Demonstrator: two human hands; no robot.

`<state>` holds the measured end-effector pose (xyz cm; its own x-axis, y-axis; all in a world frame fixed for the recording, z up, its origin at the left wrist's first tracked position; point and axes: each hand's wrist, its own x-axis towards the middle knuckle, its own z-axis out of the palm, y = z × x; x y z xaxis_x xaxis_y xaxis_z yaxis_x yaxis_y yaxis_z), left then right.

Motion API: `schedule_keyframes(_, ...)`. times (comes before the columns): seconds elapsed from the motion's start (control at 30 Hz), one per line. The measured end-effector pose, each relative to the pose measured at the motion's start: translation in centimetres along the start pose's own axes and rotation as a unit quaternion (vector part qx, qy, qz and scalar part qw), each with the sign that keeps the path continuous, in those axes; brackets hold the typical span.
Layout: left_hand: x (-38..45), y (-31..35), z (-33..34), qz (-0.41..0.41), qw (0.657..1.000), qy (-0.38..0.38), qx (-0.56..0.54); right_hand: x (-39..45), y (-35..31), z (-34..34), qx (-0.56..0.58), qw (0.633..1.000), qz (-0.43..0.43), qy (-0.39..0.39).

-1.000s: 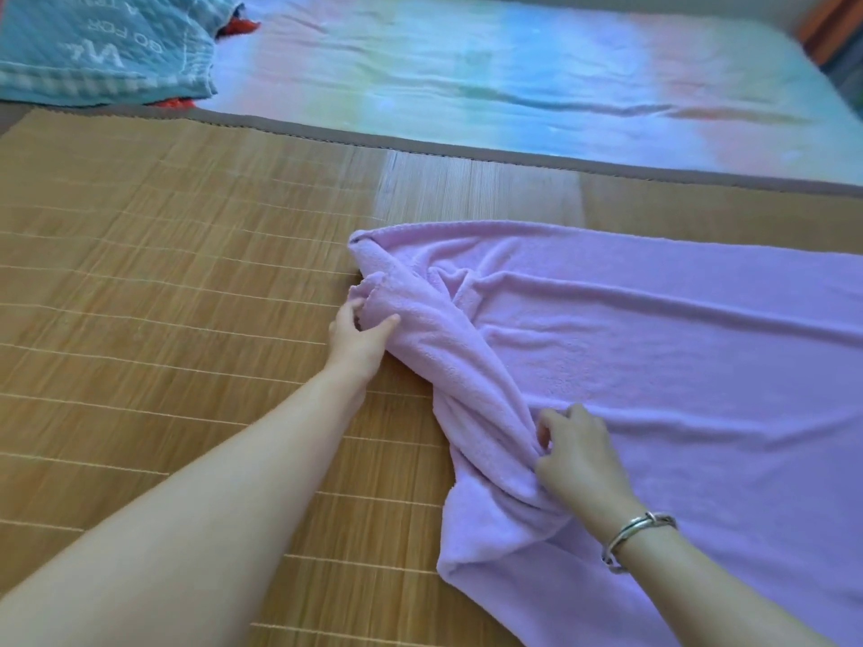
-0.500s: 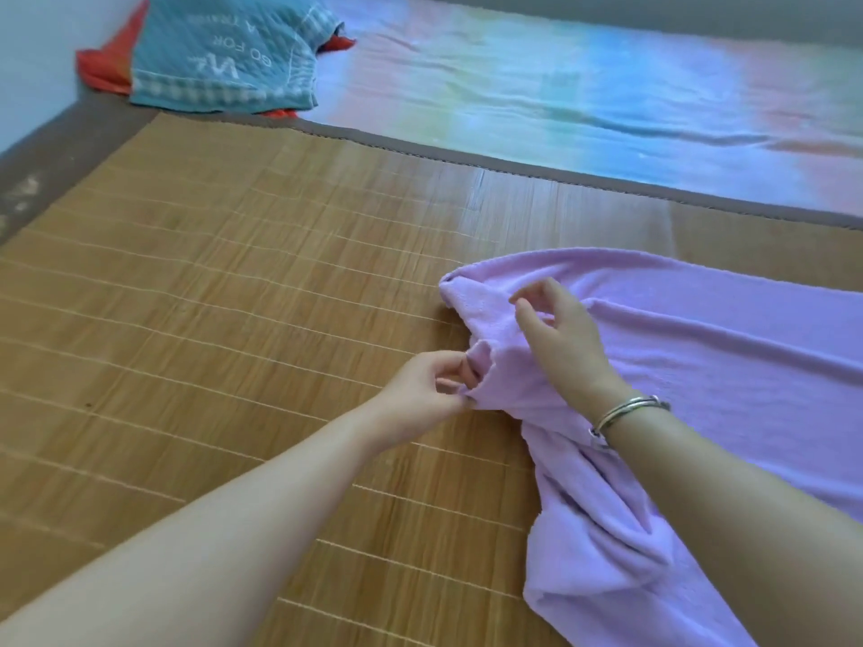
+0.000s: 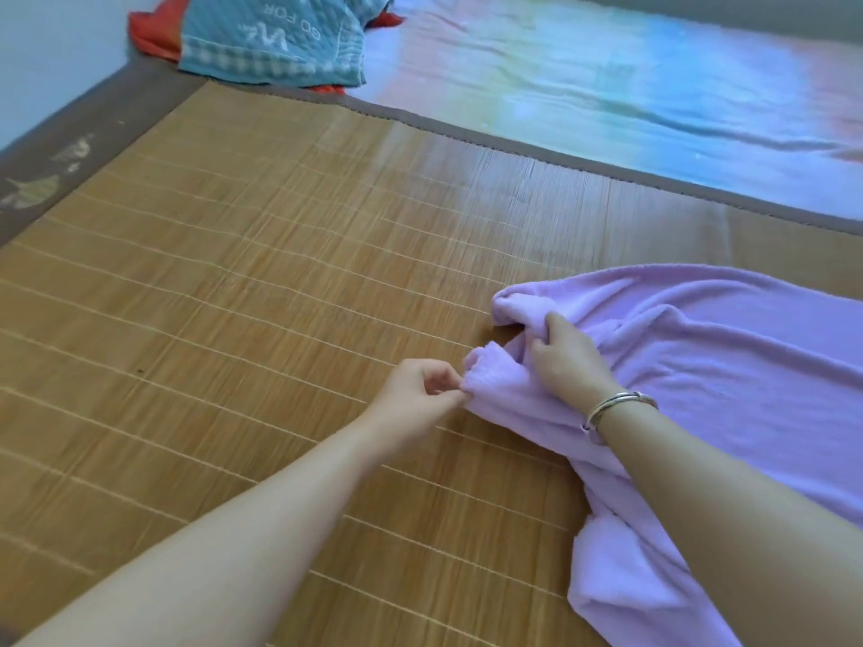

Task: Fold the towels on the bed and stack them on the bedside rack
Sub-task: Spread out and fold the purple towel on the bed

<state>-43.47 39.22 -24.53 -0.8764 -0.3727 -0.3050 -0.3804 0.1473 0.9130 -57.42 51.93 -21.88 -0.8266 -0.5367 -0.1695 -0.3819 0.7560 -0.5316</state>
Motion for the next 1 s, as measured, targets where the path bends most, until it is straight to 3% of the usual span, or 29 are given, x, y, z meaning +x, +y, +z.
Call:
schedule_keyframes(0.07,0.6,0.5,-2.6,0.015,0.999,0.049,-0.015,2.1,-1.9,-0.5,0.252,0.966,0.056,0.024)
schedule_keyframes(0.13,0.9,1.3,-6.5,0.014,0.990,0.113,-0.080,4.8,-4.1,-1.2,0.466,0.877,0.115,0.019)
schedule_keyframes(0.2,1.1,1.9,-10.6,0.006,0.974,0.175,-0.144,6.9,-5.5,-2.1,0.559,0.819,0.119,0.055)
schedule_keyframes(0.3,0.8,2.2,-16.9,0.016,0.942,0.319,-0.100,10.1,-6.0,-2.3,0.581,0.786,0.183,0.105)
schedule_keyframes(0.33,0.4,1.8,-19.1,0.027,0.932,0.360,-0.045,11.4,-6.0,-1.7,0.556,0.804,0.189,0.096)
schedule_keyframes(0.4,-0.3,0.4,-22.0,0.046,0.919,0.384,0.072,11.7,-6.6,-1.1,0.429,0.886,0.167,0.049)
schedule_keyframes(0.47,-0.9,-1.6,-23.8,0.022,0.921,0.354,0.159,10.4,-8.0,1.3,0.288,0.952,0.099,-0.037)
schedule_keyframes(0.5,-1.0,-2.8,-24.2,-0.015,0.928,0.325,0.183,9.2,-8.8,2.7,0.235,0.965,0.083,-0.080)
schedule_keyframes(0.57,-1.4,-4.9,-24.5,-0.139,0.943,0.229,0.199,7.0,-10.1,6.2,0.166,0.978,0.059,-0.108)
schedule_keyframes(0.63,-2.2,-6.7,-24.5,-0.258,0.942,0.087,0.196,4.9,-11.2,9.8,0.135,0.983,0.013,-0.120)
schedule_keyframes(0.7,-3.1,-8.1,-24.4,-0.300,0.931,-0.014,0.208,3.2,-12.0,12.9,0.116,0.984,-0.022,-0.135)
schedule_keyframes(0.77,-4.1,-8.9,-24.4,-0.323,0.916,-0.055,0.231,1.7,-12.5,15.1,0.092,0.985,-0.063,-0.133)
schedule_keyframes(0.83,-5.3,-10.2,-25.0,-0.348,0.893,-0.066,0.277,0.5,-13.4,16.5,0.078,0.982,-0.099,-0.139)
schedule_keyframes(0.9,-6.4,-11.4,-25.6,-0.335,0.886,-0.030,0.318,-0.3,-14.2,17.2,0.070,0.977,-0.122,-0.160)
schedule_keyframes(1.0,-8.1,-12.6,-26.5,-0.277,0.936,0.071,0.208,-1.9,-15.4,18.3,0.071,0.966,-0.156,-0.193)
